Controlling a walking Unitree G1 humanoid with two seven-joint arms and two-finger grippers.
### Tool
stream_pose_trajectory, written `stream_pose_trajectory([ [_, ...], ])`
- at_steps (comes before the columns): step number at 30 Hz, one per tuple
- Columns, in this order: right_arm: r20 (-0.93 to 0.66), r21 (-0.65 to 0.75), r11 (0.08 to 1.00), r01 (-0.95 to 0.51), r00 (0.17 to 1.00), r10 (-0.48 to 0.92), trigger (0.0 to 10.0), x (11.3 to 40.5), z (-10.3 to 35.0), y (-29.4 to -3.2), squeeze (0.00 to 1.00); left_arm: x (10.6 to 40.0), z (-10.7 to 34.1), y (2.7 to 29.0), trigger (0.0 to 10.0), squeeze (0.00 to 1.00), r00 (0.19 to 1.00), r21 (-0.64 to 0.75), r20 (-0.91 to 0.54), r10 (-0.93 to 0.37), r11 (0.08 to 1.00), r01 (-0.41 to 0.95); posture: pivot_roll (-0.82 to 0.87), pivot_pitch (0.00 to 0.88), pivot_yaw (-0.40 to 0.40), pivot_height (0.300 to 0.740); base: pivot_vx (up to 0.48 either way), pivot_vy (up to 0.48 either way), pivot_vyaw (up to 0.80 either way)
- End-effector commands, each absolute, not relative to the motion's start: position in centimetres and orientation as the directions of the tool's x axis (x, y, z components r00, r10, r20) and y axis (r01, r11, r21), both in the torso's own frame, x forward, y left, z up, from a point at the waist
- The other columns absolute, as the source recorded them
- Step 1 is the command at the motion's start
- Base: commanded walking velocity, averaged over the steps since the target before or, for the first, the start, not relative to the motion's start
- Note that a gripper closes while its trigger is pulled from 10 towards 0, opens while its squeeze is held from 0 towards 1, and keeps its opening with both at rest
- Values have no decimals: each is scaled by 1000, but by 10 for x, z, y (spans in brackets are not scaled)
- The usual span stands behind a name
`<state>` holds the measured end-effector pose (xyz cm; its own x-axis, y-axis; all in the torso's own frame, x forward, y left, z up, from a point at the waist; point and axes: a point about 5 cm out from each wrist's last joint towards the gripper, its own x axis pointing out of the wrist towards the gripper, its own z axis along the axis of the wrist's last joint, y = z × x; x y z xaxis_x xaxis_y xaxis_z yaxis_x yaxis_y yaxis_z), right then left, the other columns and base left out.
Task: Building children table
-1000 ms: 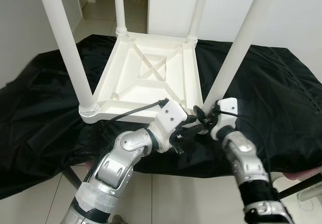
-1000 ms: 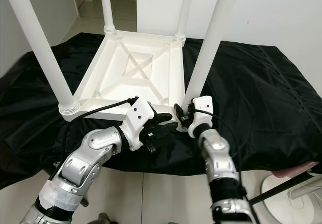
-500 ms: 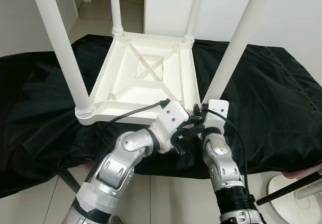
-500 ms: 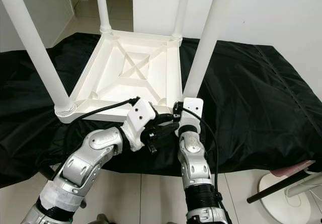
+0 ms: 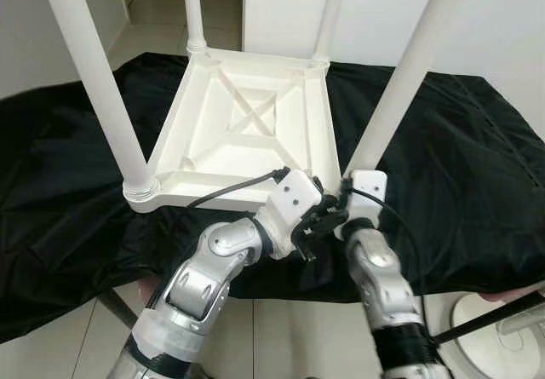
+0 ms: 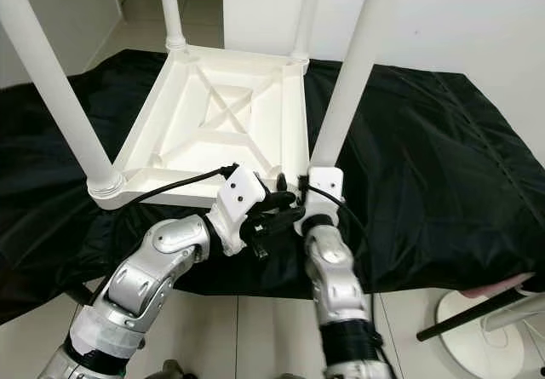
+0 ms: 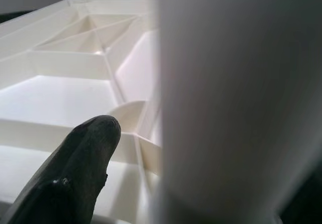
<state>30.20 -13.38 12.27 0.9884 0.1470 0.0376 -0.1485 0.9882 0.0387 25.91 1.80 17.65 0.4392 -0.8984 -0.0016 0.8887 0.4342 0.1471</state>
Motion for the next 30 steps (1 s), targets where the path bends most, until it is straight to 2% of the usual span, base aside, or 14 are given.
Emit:
stream_pose_trajectory([
  [1, 34, 11, 974, -225, 974, 225, 10000, 303, 120, -147, 1000, 262, 175, 19, 10000, 0, 494, 151, 2, -870, 488, 860, 0, 0, -46, 740, 0, 0, 0],
  [2, 34, 11, 974, -225, 974, 225, 10000, 303, 120, -147, 1000, 262, 175, 19, 10000, 0, 494, 151, 2, -870, 488, 860, 0, 0, -46, 740, 0, 0, 0],
  [3, 23, -20, 956, -292, 956, 292, 10000, 307, 120, -156, 0, 262, 175, 20, 10000, 0, 495, 151, 2, -869, 489, 859, 0, 0, -46, 740, 0, 0, 0],
  [6, 14, -38, 941, -338, 941, 338, 10000, 308, 121, -162, 0, 262, 175, 20, 10000, 0, 495, 152, 2, -869, 490, 859, 0, 0, -46, 740, 0, 0, 0],
  [8, 5, -90, 878, -470, 881, 473, 10000, 314, 127, -166, 0, 264, 176, 19, 10000, 0, 490, 153, 2, -872, 485, 861, -15, 0, -26, 740, 0, 0, 0],
  [9, 5, -90, 878, -470, 881, 473, 10000, 314, 127, -166, 0, 264, 176, 19, 10000, 0, 490, 153, 2, -872, 485, 861, -15, 0, -26, 740, 0, 0, 0],
  [11, -6, -135, 810, -570, 818, 575, 10000, 322, 134, -165, 0, 265, 177, 19, 10000, 0, 487, 157, 3, -873, 482, 862, -10, 0, -23, 740, 0, 0, 0],
  [19, -25, -197, 739, -644, 757, 653, 10000, 336, 144, -163, 0, 268, 178, 22, 10000, 0, 501, 164, 2, -865, 495, 853, 9, 0, -29, 740, 0, 0, 0],
  [20, -38, -200, 725, -659, 745, 666, 9255, 339, 144, -162, 0, 268, 178, 23, 10000, 0, 503, 164, 1, -864, 497, 852, 9, 0, -29, 740, 0, 0, 0],
  [21, -38, -200, 725, -659, 745, 666, 9255, 339, 144, -162, 0, 268, 178, 23, 10000, 0, 503, 164, 1, -864, 497, 852, 9, 0, -29, 740, 0, 0, 0],
  [22, -48, -204, 712, -672, 733, 679, 1529, 341, 144, -162, 0, 268, 178, 23, 10000, 0, 506, 164, 1, -862, 500, 851, 16, 0, -32, 740, 0, 0, 0],
  [24, -48, -204, 712, -672, 733, 679, 1529, 341, 144, -162, 0, 268, 178, 23, 10000, 0, 506, 164, 1, -862, 500, 851, 16, 0, -32, 740, 0, 0, 0],
  [25, -53, -202, 704, -681, 725, 687, 0, 342, 143, -163, 0, 267, 178, 24, 10000, 0, 509, 165, 0, -861, 502, 849, 20, 0, -34, 740, 0, 0, 0],
  [30, -65, -179, 692, -699, 711, 701, 0, 341, 140, -172, 0, 268, 178, 28, 10000, 0, 523, 169, -3, -852, 515, 840, 30, 0, -37, 740, 0, 0, 0],
])
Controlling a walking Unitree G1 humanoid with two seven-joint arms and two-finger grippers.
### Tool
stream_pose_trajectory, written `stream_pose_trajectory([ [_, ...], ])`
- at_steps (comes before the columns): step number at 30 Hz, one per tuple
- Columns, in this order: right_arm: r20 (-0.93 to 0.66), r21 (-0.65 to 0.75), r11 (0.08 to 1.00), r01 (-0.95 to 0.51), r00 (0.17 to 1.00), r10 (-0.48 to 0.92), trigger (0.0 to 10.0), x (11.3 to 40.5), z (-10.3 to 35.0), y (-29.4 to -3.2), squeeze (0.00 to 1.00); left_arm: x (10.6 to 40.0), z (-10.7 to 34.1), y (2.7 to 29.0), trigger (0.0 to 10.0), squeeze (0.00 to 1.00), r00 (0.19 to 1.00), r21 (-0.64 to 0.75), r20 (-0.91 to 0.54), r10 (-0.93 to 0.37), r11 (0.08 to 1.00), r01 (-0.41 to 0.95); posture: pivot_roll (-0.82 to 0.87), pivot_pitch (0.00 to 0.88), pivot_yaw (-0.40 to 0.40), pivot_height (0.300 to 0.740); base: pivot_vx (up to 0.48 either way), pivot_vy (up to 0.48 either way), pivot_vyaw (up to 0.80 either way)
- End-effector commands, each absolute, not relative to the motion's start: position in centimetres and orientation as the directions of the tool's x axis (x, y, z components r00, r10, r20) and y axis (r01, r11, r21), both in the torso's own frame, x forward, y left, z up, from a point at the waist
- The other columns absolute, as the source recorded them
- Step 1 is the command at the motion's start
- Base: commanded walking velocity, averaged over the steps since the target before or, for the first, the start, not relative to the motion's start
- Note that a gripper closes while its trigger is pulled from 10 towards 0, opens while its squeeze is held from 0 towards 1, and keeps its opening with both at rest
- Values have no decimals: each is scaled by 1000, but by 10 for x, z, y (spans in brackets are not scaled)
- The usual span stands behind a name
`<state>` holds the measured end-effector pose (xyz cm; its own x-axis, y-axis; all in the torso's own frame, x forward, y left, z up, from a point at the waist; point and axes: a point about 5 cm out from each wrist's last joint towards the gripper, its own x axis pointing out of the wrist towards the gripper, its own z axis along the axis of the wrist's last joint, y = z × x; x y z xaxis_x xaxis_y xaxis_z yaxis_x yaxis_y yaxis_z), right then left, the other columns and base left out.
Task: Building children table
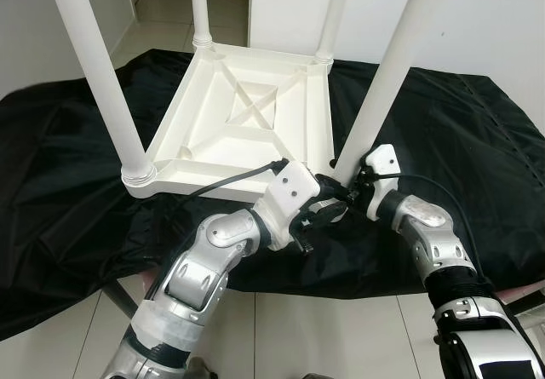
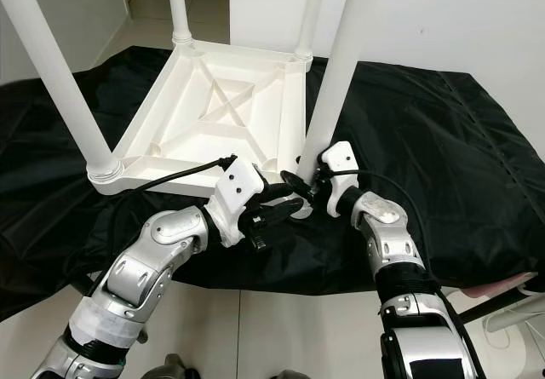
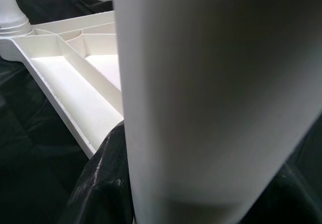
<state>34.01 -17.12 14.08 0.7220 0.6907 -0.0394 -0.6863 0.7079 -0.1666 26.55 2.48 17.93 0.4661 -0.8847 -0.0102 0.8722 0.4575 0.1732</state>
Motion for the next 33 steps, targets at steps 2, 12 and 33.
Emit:
stream_pose_trajectory([
  [2, -67, -172, 694, -699, 711, 700, 0, 340, 138, -175, 0, 268, 178, 28, 10000, 0, 524, 169, -3, -852, 516, 840, 28, 0, -35, 740, 0, 0, 0],
  [12, -17, -84, 772, -630, 775, 631, 10000, 337, 135, -180, 0, 267, 178, 28, 10000, 0, 512, 169, -7, -859, 504, 847, 16, 0, -17, 740, 0, 0, 0],
  [33, 57, 99, 995, 4, 998, -10, 10000, 322, 131, -148, 0, 264, 176, 26, 10000, 0, 499, 159, -17, -867, 490, 857, 8, 0, -13, 740, 0, 0, 0],
])
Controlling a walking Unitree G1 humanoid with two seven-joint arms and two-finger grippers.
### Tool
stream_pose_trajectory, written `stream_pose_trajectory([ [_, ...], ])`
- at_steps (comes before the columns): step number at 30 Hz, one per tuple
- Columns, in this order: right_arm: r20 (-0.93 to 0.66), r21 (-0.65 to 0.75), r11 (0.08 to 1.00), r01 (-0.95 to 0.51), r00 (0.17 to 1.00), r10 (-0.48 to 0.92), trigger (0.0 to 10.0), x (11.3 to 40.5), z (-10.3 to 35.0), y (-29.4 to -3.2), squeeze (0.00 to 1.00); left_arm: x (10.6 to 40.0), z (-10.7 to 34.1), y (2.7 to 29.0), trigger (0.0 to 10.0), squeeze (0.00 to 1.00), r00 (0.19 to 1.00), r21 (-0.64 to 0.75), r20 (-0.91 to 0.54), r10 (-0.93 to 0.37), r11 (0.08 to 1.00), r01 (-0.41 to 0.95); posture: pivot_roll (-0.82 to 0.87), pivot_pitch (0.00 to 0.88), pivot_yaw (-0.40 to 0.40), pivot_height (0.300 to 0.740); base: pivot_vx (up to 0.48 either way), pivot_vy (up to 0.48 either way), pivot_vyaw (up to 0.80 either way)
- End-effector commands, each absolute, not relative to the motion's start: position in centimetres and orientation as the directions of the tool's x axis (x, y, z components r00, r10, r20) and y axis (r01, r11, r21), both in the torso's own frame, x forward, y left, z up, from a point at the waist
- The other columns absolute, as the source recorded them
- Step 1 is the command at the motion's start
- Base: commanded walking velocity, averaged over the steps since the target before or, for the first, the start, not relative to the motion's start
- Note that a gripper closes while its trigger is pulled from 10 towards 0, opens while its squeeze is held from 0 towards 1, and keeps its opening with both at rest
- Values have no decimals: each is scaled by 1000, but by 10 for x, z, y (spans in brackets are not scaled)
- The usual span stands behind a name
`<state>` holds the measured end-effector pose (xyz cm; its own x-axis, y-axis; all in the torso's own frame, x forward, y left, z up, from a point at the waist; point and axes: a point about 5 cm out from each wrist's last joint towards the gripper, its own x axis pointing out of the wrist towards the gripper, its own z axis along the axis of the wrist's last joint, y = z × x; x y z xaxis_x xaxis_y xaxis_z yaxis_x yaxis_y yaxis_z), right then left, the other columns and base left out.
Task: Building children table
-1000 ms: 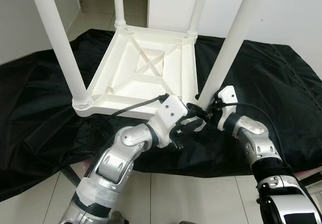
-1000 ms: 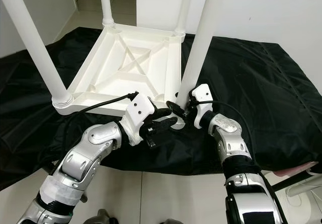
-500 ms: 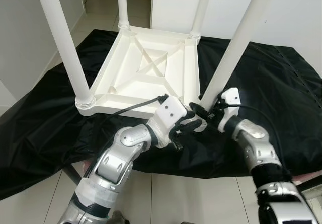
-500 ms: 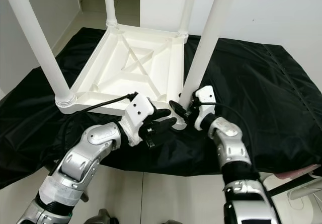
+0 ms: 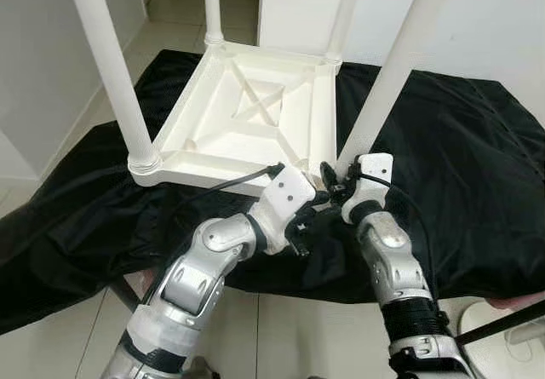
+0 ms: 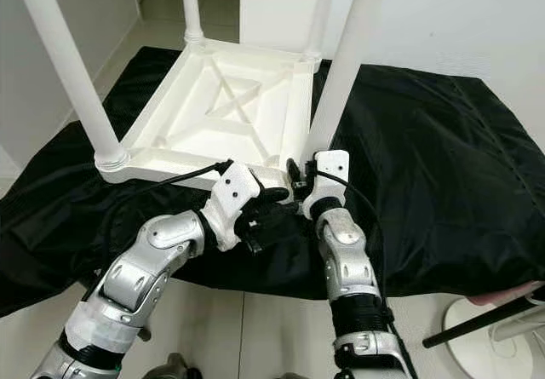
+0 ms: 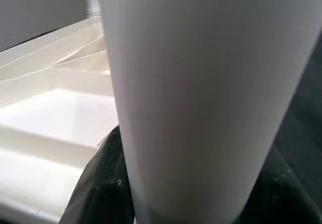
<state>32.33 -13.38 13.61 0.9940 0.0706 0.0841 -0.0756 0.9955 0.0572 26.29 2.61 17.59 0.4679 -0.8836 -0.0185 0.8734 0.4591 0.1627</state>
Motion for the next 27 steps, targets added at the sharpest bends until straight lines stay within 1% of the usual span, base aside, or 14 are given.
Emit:
stream_pose_trajectory([
  [1, 45, 98, 994, 55, 997, -60, 10000, 319, 130, -146, 0, 264, 176, 26, 10000, 0, 499, 159, -17, -866, 491, 857, 11, 0, -15, 740, 0, 0, 0],
  [2, 55, 83, 990, 112, 992, -117, 10000, 317, 131, -146, 0, 264, 176, 25, 10000, 0, 500, 160, -16, -866, 491, 856, 11, 0, -15, 740, 0, 0, 0],
  [3, 55, 83, 990, 112, 992, -117, 10000, 317, 131, -146, 0, 264, 176, 25, 10000, 0, 500, 160, -16, -866, 491, 856, 11, 0, -15, 740, 0, 0, 0],
  [5, 84, 74, 971, 226, 969, -231, 10000, 314, 136, -147, 0, 264, 176, 25, 10000, 0, 501, 160, -15, -866, 492, 856, 14, 0, -19, 740, 0, 0, 0],
  [8, 83, 91, 955, 281, 954, -288, 10000, 312, 139, -145, 0, 264, 176, 25, 10000, 0, 502, 159, -14, -865, 493, 855, 16, 0, -25, 740, 0, 0, 0],
  [15, 76, 27, 973, 227, 970, -229, 10000, 318, 136, -143, 0, 263, 176, 23, 10000, 0, 502, 155, -12, -865, 494, 855, 14, 0, -28, 740, 0, 0, 0],
  [16, 83, 36, 978, 205, 975, -207, 10000, 319, 136, -148, 0, 263, 176, 22, 10000, 0, 499, 155, -10, -866, 492, 857, 13, 0, -32, 740, 0, 0, 0],
  [17, 96, 61, 986, 156, 982, -161, 10000, 320, 138, -151, 1000, 263, 176, 22, 10000, 0, 499, 156, -10, -866, 492, 856, 11, 0, -35, 740, 0, 0, 0],
  [18, 96, 61, 986, 156, 982, -161, 10000, 320, 138, -151, 1000, 263, 176, 22, 10000, 0, 499, 156, -10, -866, 492, 856, 11, 0, -35, 740, 0, 0, 0],
  [22, 138, 60, 997, 50, 989, -58, 10000, 320, 142, -157, 1000, 265, 176, 22, 10000, 0, 501, 159, -6, -866, 494, 855, 12, 0, -32, 740, 0, 0, 0],
  [24, 150, 40, 998, -58, 987, 51, 10000, 320, 143, -162, 1000, 265, 177, 21, 10000, 0, 500, 159, -5, -866, 493, 855, 12, 0, -28, 740, 0, 0, 0],
  [25, 150, 40, 998, -58, 987, 51, 10000, 320, 143, -162, 1000, 265, 177, 21, 10000, 0, 500, 159, -5, -866, 493, 855, 12, 0, -28, 740, 0, 0, 0],
  [26, 139, -8, 984, -178, 974, 178, 10000, 320, 143, -169, 0, 265, 177, 21, 10000, 0, 496, 161, -6, -868, 488, 858, 5, 0, -22, 740, 0, 0, 0],
  [27, 139, -8, 984, -178, 974, 178, 10000, 320, 143, -169, 0, 265, 177, 21, 10000, 0, 496, 161, -6, -868, 488, 858, 5, 0, -22, 740, 0, 0, 0],
])
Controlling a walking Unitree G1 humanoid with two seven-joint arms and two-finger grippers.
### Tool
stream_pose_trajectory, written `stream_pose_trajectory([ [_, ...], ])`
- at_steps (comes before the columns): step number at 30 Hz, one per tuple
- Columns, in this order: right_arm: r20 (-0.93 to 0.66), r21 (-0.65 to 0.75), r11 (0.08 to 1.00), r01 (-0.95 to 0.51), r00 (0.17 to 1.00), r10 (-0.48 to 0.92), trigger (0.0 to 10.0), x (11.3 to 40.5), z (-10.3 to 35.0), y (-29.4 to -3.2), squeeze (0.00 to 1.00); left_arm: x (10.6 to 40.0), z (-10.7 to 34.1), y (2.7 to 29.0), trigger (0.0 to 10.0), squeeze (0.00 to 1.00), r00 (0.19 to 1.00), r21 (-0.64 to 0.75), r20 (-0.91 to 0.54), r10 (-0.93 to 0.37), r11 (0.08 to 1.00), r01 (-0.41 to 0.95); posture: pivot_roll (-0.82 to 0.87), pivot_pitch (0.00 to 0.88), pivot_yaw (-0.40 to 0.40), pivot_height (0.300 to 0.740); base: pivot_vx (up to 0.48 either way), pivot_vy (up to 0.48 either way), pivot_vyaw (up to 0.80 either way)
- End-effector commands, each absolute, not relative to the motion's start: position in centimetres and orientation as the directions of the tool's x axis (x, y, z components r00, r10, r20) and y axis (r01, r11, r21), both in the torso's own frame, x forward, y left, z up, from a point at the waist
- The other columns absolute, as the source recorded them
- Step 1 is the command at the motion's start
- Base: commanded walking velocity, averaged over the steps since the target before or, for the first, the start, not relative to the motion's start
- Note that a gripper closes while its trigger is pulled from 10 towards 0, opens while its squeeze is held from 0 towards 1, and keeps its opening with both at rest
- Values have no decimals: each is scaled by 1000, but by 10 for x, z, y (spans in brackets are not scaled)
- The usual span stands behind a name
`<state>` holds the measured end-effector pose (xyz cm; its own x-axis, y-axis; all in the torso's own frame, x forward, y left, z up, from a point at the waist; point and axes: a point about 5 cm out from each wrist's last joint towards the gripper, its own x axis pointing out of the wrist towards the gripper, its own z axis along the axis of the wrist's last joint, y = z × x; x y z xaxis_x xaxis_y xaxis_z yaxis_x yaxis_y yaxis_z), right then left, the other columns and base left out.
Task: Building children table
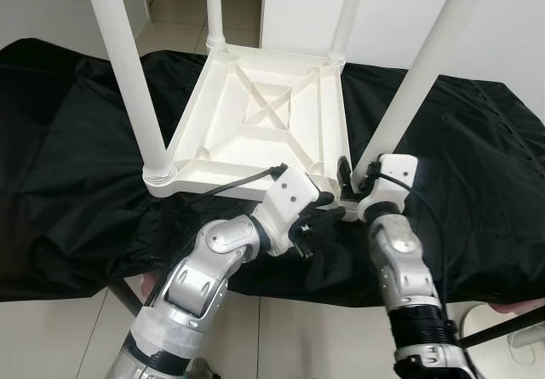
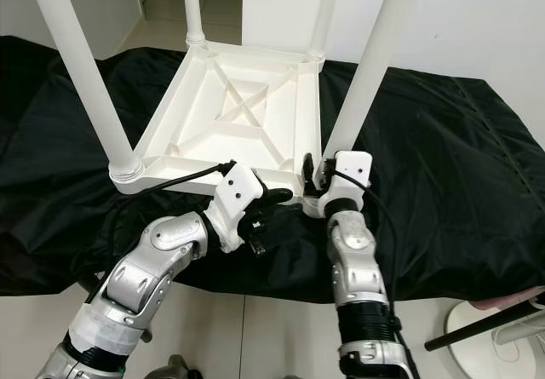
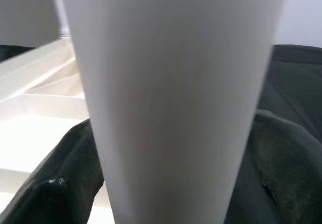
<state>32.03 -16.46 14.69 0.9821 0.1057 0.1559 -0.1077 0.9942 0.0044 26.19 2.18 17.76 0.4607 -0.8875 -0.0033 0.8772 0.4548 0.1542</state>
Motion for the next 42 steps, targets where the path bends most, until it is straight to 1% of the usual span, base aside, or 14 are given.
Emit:
stream_pose_trajectory([
  [1, 125, -38, 970, -242, 962, 245, 10000, 319, 143, -173, 0, 264, 177, 22, 10000, 0, 493, 162, -7, -870, 485, 859, 5, 0, -22, 740, 0, 0, 0],
  [2, 125, -38, 970, -242, 962, 245, 10000, 319, 143, -173, 0, 264, 177, 22, 10000, 0, 493, 162, -7, -870, 485, 859, 5, 0, -22, 740, 0, 0, 0],
  [4, 104, -65, 947, -313, 942, 319, 10000, 320, 142, -177, 0, 265, 176, 22, 10000, 0, 489, 165, -9, -872, 481, 861, -1, 0, -14, 740, 0, 0, 0],
  [7, 42, -98, 846, -524, 847, 530, 10000, 323, 146, -185, 0, 267, 179, 20, 10000, 0, 479, 173, -6, -878, 471, 865, -1, 0, -9, 740, 0, 0, 0],
  [9, 25, -108, 819, -563, 822, 569, 10000, 324, 146, -185, 0, 268, 179, 19, 10000, 0, 478, 174, -4, -878, 470, 865, 0, 0, -8, 740, 0, 0, 0],
  [17, -40, -193, 736, -648, 755, 654, 10000, 340, 152, -189, 0, 267, 180, 20, 10000, 0, 478, 180, -3, -878, 470, 864, 11, 0, -9, 740, 0, 0, 0],
  [23, -77, -212, 718, -663, 744, 664, 10000, 347, 151, -189, 0, 268, 180, 20, 10000, 0, 480, 185, -1, -877, 471, 862, 14, 0, -9, 740, 0, 0, 0],
  [24, -88, -206, 712, -672, 737, 670, 5137, 349, 150, -190, 0, 269, 181, 19, 10000, 0, 480, 187, 2, -877, 472, 862, 14, 0, -8, 740, 0, 0, 0],
  [25, -88, -206, 712, -672, 737, 670, 5137, 349, 150, -190, 0, 269, 181, 19, 10000, 0, 480, 187, 2, -877, 472, 862, 14, 0, -8, 740, 0, 0, 0],
  [26, -96, -199, 700, -686, 724, 683, 0, 350, 149, -190, 0, 270, 182, 19, 10000, 0, 480, 188, 4, -877, 472, 861, 14, 0, -8, 740, 0, 0, 0],
  [38, -108, -174, 686, -706, 706, 700, 0, 348, 144, -201, 0, 274, 184, 18, 10000, 0, 488, 185, 11, -873, 481, 857, 5, 0, 0, 740, 0, 0, 0],
  [39, -105, -171, 698, -695, 717, 689, 1569, 348, 142, -202, 0, 273, 184, 18, 10000, 0, 487, 182, 13, -873, 481, 857, 9, 0, -5, 740, 0, 0, 0],
  [41, -102, -170, 706, -688, 725, 681, 1569, 348, 141, -202, 0, 272, 184, 17, 10000, 0, 487, 180, 14, -873, 481, 858, 9, 0, -5, 740, 0, 0, 0],
  [42, -95, -156, 717, -680, 732, 674, 10000, 348, 141, -202, 0, 271, 183, 17, 10000, 0, 486, 180, 13, -874, 480, 858, 11, 0, -8, 740, 0, 0, 0],
])
